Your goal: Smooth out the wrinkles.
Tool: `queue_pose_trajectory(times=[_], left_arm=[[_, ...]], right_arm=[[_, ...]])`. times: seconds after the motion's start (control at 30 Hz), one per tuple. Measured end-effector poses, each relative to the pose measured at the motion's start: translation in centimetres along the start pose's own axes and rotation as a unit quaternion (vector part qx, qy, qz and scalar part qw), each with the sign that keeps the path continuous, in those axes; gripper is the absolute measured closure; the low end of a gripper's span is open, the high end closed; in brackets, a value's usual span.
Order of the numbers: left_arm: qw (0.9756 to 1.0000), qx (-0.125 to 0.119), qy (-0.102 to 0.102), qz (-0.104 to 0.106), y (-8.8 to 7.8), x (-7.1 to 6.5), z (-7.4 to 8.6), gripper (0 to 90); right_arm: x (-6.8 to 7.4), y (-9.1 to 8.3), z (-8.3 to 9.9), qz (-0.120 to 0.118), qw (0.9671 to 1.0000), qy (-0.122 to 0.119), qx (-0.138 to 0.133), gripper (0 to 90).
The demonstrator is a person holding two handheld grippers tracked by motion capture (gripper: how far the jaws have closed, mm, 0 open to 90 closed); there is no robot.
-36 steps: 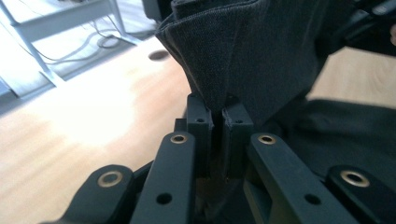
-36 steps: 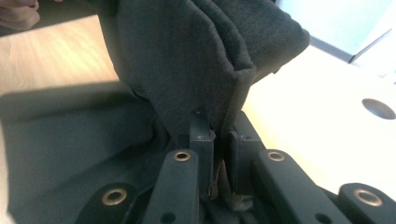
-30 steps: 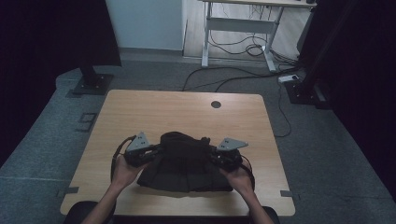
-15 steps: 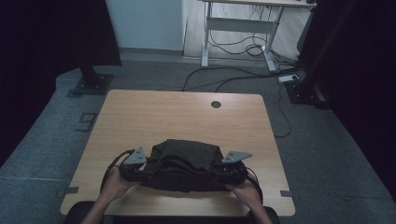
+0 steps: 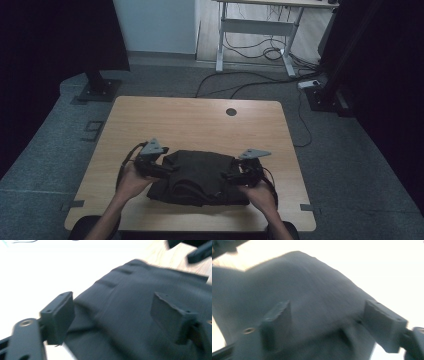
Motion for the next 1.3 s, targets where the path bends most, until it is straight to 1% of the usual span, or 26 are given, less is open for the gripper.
queue_pose_trajectory(times=[0.07, 0.13, 0.2, 0.3, 0.33, 0.37, 0.4, 0.47, 0.5, 0.53, 0.57, 0.6, 0.7, 0.83, 0.9, 1.0, 1.13, 1.3], left_arm=[[0.9999, 0.016, 0.002, 0.005, 1.2, -1.0, 0.2, 14.3], [0.9990, 0.043, 0.009, 0.003, 1.9, -1.6, 1.3, 14.2], [0.9978, 0.066, 0.006, -0.006, 2.1, -1.7, 3.1, 14.3], [0.9957, 0.090, -0.005, -0.020, 1.9, -1.6, 5.7, 14.7], [0.9949, 0.097, -0.007, -0.024, 1.8, -1.7, 6.5, 14.7], [0.9949, 0.097, -0.007, -0.024, 1.8, -1.7, 6.5, 14.8], [0.9940, 0.104, -0.012, -0.030, 1.7, -1.8, 7.9, 14.8], [0.9943, 0.099, -0.016, -0.036, 1.4, -1.9, 8.5, 14.8], [0.9942, 0.099, -0.013, -0.041, 1.3, -2.0, 8.6, 15.3], [0.9942, 0.099, -0.013, -0.041, 1.3, -2.0, 8.6, 15.9], [0.9936, 0.101, -0.003, -0.049, 1.0, -2.1, 8.6, 16.4], [0.9936, 0.101, -0.002, -0.051, 0.9, -2.1, 8.7, 17.0], [0.9942, 0.093, -0.009, -0.053, 0.8, -2.1, 9.1, 18.0], [0.9939, 0.097, -0.011, -0.051, 1.2, -1.7, 9.0, 17.9], [0.9939, 0.097, -0.015, -0.050, 1.5, -1.2, 8.9, 17.6], [0.9939, 0.094, -0.020, -0.053, 2.2, -0.3, 8.6, 17.5], [0.9938, 0.091, -0.027, -0.058, 3.2, 1.1, 8.1, 17.2], [0.9931, 0.089, -0.035, -0.068, 4.5, 2.8, 7.5, 17.1]], right_arm=[[1.0, 1.4, -0.2, -0.003, 1.0000, 0.003, 0.008, 16.6], [1.8, 2.5, 0.3, 0.002, 0.9997, -0.006, 0.025, 15.3], [2.2, 3.1, 1.3, 0.021, 0.9980, -0.032, 0.049, 15.1], [1.9, 3.2, 3.2, 0.052, 0.9935, -0.061, 0.080, 14.8], [1.7, 3.1, 3.7, 0.058, 0.9923, -0.066, 0.088, 15.0], [1.6, 2.9, 4.2, 0.061, 0.9922, -0.063, 0.089, 15.2], [1.4, 2.8, 4.7, 0.062, 0.9921, -0.058, 0.092, 15.5], [1.4, 2.5, 5.3, 0.062, 0.9923, -0.053, 0.093, 16.4], [1.4, 2.4, 5.5, 0.062, 0.9926, -0.049, 0.092, 16.9], [1.4, 2.2, 5.7, 0.062, 0.9929, -0.045, 0.091, 17.3], [1.4, 2.0, 5.8, 0.063, 0.9930, -0.043, 0.090, 17.4], [1.4, 1.9, 5.9, 0.064, 0.9931, -0.041, 0.090, 18.0], [1.4, 1.7, 6.3, 0.062, 0.9935, -0.034, 0.089, 19.8], [1.4, 2.4, 6.5, 0.061, 0.9931, -0.034, 0.094, 19.8], [1.1, 2.7, 6.3, 0.063, 0.9930, -0.035, 0.093, 19.6], [0.4, 3.3, 6.1, 0.068, 0.9934, -0.033, 0.086, 19.4], [-0.9, 4.2, 5.5, 0.070, 0.9941, -0.022, 0.080, 18.6], [-2.6, 5.6, 4.5, 0.083, 0.9934, -0.016, 0.078, 17.9]])
Point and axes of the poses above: each handheld gripper's, and its own axes: y roughly forward along the jaws, z roughly out of its underside, x roughly to its left, the point moved 4 cm from there along y, roughly forward along the jaws, and after that the axes turned 11 degrees about -x, right-handed, at the moved point
